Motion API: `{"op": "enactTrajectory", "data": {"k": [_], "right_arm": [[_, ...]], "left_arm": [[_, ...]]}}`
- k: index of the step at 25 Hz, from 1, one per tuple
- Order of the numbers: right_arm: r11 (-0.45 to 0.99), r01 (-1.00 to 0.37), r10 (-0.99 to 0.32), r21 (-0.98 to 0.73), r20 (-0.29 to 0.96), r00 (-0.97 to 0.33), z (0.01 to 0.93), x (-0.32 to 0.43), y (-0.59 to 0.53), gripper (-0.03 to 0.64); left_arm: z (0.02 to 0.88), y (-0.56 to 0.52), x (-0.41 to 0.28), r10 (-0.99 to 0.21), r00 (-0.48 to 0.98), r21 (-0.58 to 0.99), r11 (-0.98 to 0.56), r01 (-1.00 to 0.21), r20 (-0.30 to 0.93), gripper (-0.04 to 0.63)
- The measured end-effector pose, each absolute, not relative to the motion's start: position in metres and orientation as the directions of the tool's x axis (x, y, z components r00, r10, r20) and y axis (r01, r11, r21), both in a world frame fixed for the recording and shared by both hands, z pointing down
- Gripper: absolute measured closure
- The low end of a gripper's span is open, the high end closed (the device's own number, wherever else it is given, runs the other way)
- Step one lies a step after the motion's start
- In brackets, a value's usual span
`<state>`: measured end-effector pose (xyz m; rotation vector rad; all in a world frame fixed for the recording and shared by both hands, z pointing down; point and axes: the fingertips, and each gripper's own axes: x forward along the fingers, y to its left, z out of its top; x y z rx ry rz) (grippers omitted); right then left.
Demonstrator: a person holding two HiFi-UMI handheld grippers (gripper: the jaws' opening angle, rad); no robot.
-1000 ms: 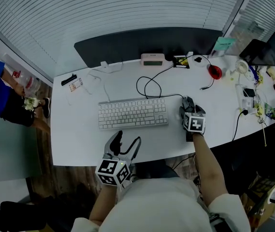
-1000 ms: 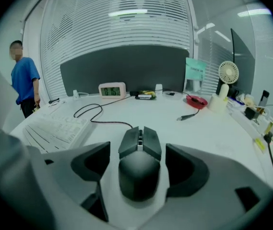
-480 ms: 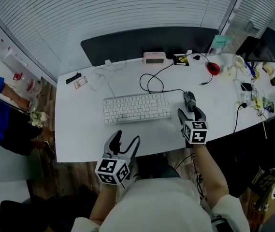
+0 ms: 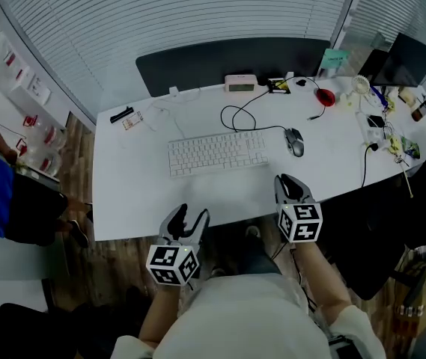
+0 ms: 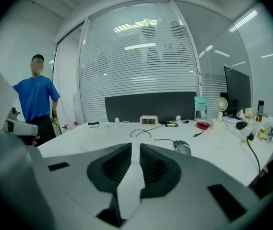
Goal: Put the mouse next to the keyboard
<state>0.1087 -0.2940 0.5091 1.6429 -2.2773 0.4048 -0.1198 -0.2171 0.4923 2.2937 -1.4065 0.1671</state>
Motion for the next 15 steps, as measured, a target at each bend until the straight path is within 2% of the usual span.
{"op": "enactTrajectory", "data": {"k": [7, 15], "right_arm": [[0.368, -0.930, -0.874, -0.005, 0.339, -0.348, 0.483, 0.070, -0.230, 0.612], [0.416, -0.909, -0.865, -0.033, 0.294, -0.406, 0.467, 0.036, -0.167, 0.615]], "left_arm": [[0.490, -0.174, -0.144, -0.845, 0.427, 0.287, -0.343, -0.894, 0.322, 0.450], [0.477, -0.127, -0.166, -0.878, 0.375, 0.239, -0.312, -0.920, 0.297, 0.552]]}}
